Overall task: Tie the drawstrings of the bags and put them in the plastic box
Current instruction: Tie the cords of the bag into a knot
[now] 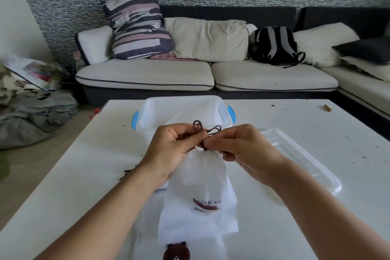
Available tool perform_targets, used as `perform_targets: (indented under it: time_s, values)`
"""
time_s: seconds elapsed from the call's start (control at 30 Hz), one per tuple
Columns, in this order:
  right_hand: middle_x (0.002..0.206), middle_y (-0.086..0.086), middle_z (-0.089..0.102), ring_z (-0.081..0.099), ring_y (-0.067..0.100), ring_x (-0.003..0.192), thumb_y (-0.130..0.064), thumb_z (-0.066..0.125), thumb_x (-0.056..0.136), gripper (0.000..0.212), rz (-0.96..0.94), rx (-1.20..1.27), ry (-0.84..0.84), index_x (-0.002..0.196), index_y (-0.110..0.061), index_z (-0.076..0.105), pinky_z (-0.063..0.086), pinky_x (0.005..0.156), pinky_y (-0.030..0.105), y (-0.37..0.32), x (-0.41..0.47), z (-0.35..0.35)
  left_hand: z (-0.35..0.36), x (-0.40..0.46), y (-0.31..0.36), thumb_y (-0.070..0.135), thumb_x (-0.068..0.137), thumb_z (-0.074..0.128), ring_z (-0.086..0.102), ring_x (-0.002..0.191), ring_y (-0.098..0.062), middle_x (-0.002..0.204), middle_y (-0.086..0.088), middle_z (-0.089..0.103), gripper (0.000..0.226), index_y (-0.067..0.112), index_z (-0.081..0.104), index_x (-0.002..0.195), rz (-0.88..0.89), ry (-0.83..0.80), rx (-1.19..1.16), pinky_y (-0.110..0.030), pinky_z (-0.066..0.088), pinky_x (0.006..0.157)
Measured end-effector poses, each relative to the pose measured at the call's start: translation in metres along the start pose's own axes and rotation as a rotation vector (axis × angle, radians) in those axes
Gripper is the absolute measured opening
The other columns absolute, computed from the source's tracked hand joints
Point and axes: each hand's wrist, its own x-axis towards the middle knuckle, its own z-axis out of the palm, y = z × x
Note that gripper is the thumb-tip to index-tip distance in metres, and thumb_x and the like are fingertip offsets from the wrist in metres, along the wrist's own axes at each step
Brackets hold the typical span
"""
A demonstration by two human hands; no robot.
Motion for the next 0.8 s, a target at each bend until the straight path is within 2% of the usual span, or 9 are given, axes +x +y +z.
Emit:
perform_targets:
  time_s: [0.17, 0.23, 0.27, 0.33, 0.47, 0.53, 0.6, 0.7, 0.8]
  values:
    - [0.096, 0.022, 0.073, 0.045, 0.016, 0.076, -0.012, 0.076, 0.084, 0.009, -0.006, -0.037, -0.016, 0.09, -0.008, 0.081, 0.033, 0.064, 0.026, 0.002, -0.001, 0.003, -0.004, 0.0, 0.001, 0.016, 0.075, 0.075, 0.072, 0.077, -0.014, 0.082, -0.005, 0.077, 0.007, 0.02, 0.081, 0.076, -0.025, -0.065, -0.039, -0.022, 0.056, 0.078]
    - [0.081, 0.024, 0.069, 0.041, 0.018, 0.073, -0.012, 0.077, 0.083, 0.007, -0.017, -0.047, 0.0, 0.087, -0.008, 0.082, 0.032, 0.062, 0.025, 0.004, -0.001, 0.004, -0.004, 0.001, -0.002, 0.014, 0.077, 0.077, 0.071, 0.08, -0.014, 0.084, -0.005, 0.077, 0.007, 0.02, 0.081, 0.078, 0.005, -0.03, 0.007, -0.023, 0.055, 0.079]
    - [0.068, 0.017, 0.064, 0.041, 0.016, 0.067, -0.011, 0.078, 0.082, 0.007, -0.026, -0.045, 0.024, 0.086, -0.007, 0.082, 0.032, 0.06, 0.024, 0.005, 0.0, 0.004, -0.004, 0.001, -0.003, 0.011, 0.078, 0.078, 0.071, 0.08, -0.013, 0.085, -0.004, 0.078, 0.009, 0.02, 0.081, 0.08, 0.032, -0.004, 0.045, -0.022, 0.055, 0.077]
    - [0.059, 0.006, 0.057, 0.039, 0.013, 0.058, -0.008, 0.079, 0.08, 0.006, -0.037, -0.039, 0.086, 0.083, -0.004, 0.081, 0.033, 0.058, 0.022, 0.006, 0.001, 0.004, -0.003, 0.002, -0.005, 0.004, 0.081, 0.077, 0.071, 0.079, -0.01, 0.085, -0.003, 0.078, 0.01, 0.013, 0.08, 0.085, 0.072, 0.037, 0.089, -0.017, 0.053, 0.072]
    - [0.08, 0.031, 0.067, 0.044, 0.017, 0.066, -0.009, 0.081, 0.077, 0.005, -0.046, -0.035, 0.147, 0.081, -0.004, 0.081, 0.036, 0.064, 0.029, 0.006, 0.001, 0.01, -0.002, 0.002, -0.006, 0.003, 0.081, 0.077, 0.073, 0.084, -0.012, 0.088, -0.007, 0.078, 0.009, 0.007, 0.08, 0.089, 0.041, 0.055, 0.053, -0.019, 0.055, 0.08]
    - [0.086, 0.025, 0.072, 0.046, 0.014, 0.064, -0.011, 0.082, 0.078, 0.004, -0.044, -0.066, 0.167, 0.08, -0.008, 0.081, 0.039, 0.061, 0.024, 0.004, 0.0, 0.011, -0.004, 0.003, -0.005, 0.01, 0.076, 0.079, 0.073, 0.086, -0.017, 0.09, -0.009, 0.078, 0.012, 0.009, 0.08, 0.088, -0.026, 0.037, -0.024, -0.027, 0.056, 0.086]
    - [0.072, 0.016, 0.071, 0.044, 0.011, 0.058, -0.013, 0.082, 0.078, 0.002, -0.054, -0.099, 0.18, 0.078, -0.011, 0.082, 0.039, 0.056, 0.019, 0.004, 0.0, 0.011, -0.005, 0.003, -0.007, 0.015, 0.072, 0.078, 0.073, 0.087, -0.02, 0.091, -0.011, 0.078, 0.018, 0.008, 0.08, 0.089, -0.071, 0.021, -0.08, -0.031, 0.056, 0.09]
    - [0.055, -0.001, 0.061, 0.043, 0.009, 0.052, -0.013, 0.081, 0.08, 0.002, -0.08, -0.144, 0.177, 0.078, -0.012, 0.082, 0.038, 0.053, 0.018, 0.003, 0.0, 0.01, -0.004, 0.004, -0.01, 0.008, 0.082, 0.075, 0.072, 0.086, -0.02, 0.09, -0.012, 0.078, 0.008, 0.006, 0.079, 0.088, -0.042, 0.039, -0.05, -0.032, 0.056, 0.092]
    - [0.068, 0.003, 0.071, 0.051, 0.008, 0.057, -0.011, 0.077, 0.084, 0.006, -0.087, -0.162, 0.11, 0.083, -0.014, 0.083, 0.045, 0.058, 0.018, 0.001, 0.0, 0.007, -0.004, 0.005, -0.012, 0.008, 0.086, 0.073, 0.071, 0.083, -0.018, 0.089, -0.013, 0.077, 0.008, 0.003, 0.078, 0.09, 0.006, 0.067, 0.004, -0.028, 0.056, 0.086]
